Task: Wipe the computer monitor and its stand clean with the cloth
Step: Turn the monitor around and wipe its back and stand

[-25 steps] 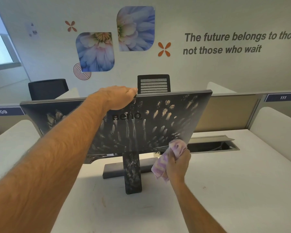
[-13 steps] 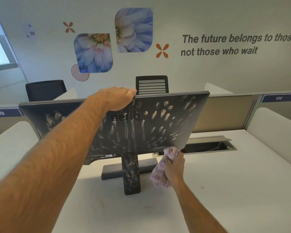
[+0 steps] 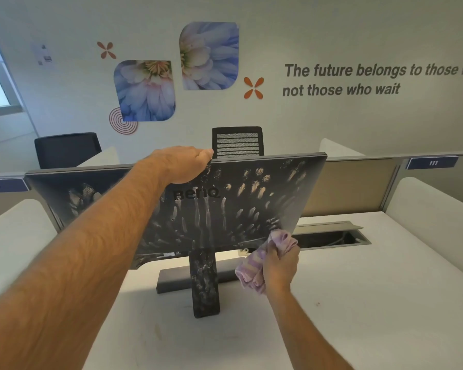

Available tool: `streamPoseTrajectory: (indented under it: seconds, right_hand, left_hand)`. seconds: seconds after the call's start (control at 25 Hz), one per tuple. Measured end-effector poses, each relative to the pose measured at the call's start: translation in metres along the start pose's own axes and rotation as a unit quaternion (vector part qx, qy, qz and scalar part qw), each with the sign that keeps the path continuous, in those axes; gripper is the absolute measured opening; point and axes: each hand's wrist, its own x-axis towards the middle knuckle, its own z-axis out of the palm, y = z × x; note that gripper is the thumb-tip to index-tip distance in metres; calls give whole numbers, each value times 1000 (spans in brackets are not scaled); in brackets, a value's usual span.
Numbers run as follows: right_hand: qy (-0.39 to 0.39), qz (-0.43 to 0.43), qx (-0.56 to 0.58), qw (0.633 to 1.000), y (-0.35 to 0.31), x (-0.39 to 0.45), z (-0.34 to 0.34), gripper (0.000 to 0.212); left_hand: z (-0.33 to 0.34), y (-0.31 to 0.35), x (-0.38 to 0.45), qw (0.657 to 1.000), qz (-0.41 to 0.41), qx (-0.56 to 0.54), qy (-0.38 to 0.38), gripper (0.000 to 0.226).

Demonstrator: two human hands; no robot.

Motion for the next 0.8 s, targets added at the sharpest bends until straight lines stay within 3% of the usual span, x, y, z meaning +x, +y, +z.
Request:
streamPoseTrajectory:
  seconds: [0.08,0.16,0.32,0.4,0.52,0.68,0.8]
  right_hand:
    - [40,-125,18,991,-4,-7,-2,47]
    - [41,-193,-30,980,-4,-6,-2,53]
    - [18,-97,-67,993,-6,10,-5,38]
    - [32,-171,-75,982,-1,6,-8,45]
    - [-13,-282,-150,948,15,5,-15,66]
    - [70,-242,-163,954,4,21,-21,39]
    - [19,-385,-175,906,2,18,-27,65]
  left_hand:
    - [-1,1,-2,1000,0,4,5,56]
    - [-1,0,-2,1000,0,9,3,57]
    - [-1,2,-3,1000,0,10,3,58]
    - [-3,3,-4,1000,3,10,-2,56]
    - [-3,3,-5,1000,6,5,-10,55]
    - [-2,3,-4,1000,7,-1,-9,56]
    - [-3,2,-4,1000,7,3,-5,55]
